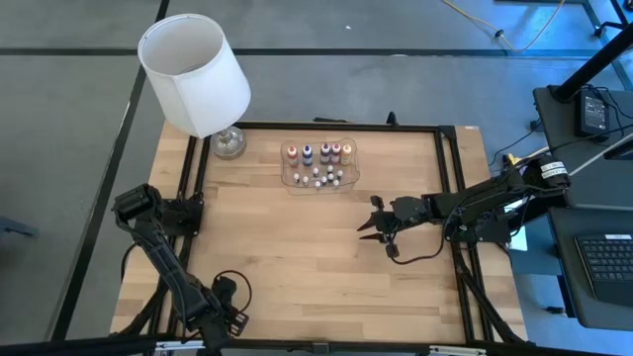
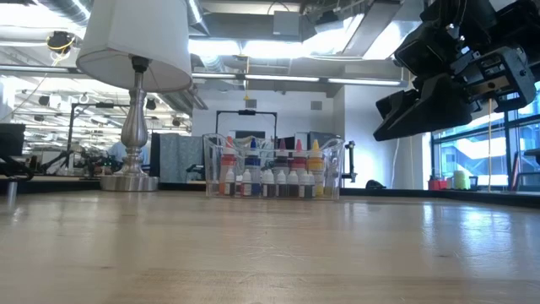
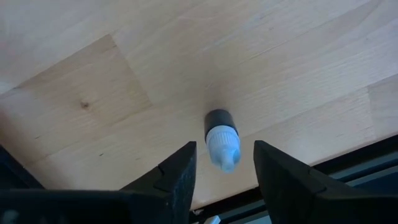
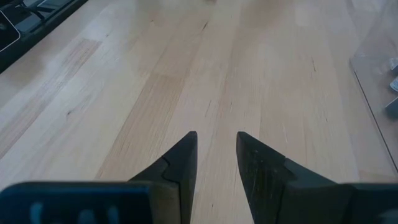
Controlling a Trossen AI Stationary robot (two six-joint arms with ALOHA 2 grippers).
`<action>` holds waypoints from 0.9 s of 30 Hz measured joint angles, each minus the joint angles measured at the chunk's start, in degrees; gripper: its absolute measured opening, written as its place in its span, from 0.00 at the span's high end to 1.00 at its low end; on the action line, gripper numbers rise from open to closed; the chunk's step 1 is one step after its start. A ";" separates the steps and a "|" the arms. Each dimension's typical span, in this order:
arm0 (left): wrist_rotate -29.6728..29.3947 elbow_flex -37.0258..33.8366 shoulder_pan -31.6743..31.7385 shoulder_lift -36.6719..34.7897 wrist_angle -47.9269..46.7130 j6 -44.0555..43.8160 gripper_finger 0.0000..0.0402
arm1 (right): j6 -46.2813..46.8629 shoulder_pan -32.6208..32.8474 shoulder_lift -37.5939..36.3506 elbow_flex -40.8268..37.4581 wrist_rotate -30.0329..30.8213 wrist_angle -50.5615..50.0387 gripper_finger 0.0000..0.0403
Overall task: Pick & Place food coloring
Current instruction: Put the small purple food coloring bottle into the transparent bin
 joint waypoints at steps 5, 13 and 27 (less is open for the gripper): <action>-0.01 0.00 0.00 0.00 0.00 0.00 0.69 | 0.02 0.00 0.00 0.00 0.00 0.00 0.71; 0.00 0.00 0.00 0.00 -0.02 0.00 0.81 | 0.01 0.00 0.00 0.00 0.01 0.00 0.71; -5.58 2.05 4.17 -0.51 0.04 11.61 0.85 | -0.22 0.00 0.00 0.00 0.02 -0.02 0.71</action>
